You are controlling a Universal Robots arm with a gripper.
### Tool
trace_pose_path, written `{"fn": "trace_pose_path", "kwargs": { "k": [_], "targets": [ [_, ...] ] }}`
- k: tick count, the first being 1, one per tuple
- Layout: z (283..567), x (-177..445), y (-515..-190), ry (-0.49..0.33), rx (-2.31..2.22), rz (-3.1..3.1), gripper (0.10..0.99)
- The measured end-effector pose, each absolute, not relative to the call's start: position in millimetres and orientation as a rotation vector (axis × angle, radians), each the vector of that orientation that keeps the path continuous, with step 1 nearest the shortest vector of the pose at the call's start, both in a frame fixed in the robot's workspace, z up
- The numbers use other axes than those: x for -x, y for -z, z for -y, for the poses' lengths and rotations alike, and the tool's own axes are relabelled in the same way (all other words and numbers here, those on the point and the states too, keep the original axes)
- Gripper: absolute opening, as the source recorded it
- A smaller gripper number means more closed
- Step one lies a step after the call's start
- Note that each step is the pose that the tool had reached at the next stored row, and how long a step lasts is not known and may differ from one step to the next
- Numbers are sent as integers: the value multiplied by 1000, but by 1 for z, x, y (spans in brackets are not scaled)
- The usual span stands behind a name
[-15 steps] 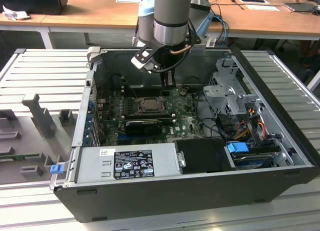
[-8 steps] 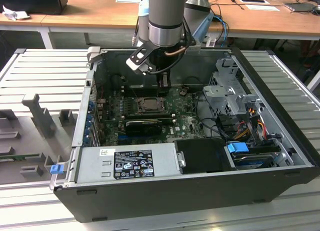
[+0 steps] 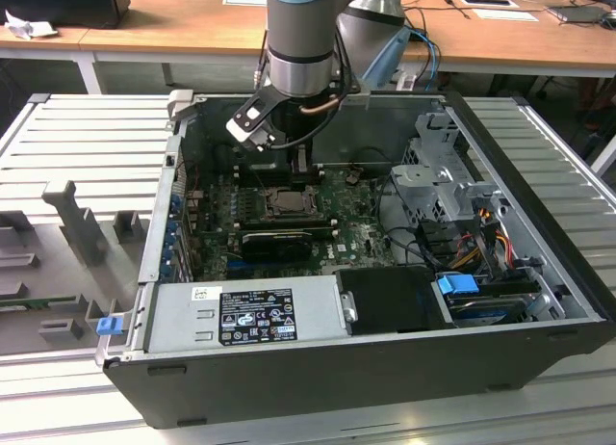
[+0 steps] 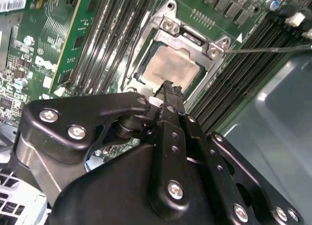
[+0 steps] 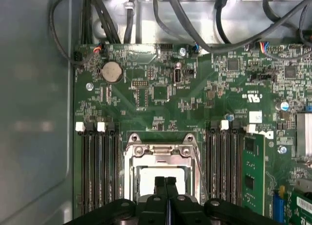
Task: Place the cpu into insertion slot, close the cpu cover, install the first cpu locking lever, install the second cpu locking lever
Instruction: 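Close the cpu cover, then install the first cpu locking lever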
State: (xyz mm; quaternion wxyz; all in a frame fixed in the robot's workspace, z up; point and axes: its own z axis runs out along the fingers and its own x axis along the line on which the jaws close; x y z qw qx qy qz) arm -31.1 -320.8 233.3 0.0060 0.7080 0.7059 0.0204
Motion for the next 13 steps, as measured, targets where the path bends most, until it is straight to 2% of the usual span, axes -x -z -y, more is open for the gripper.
{"fn": "trace_pose_path", "kwargs": {
  "k": [13],
  "targets": [
    [321,35,-236,-65,-2216,-2209,106]
  ]
}}
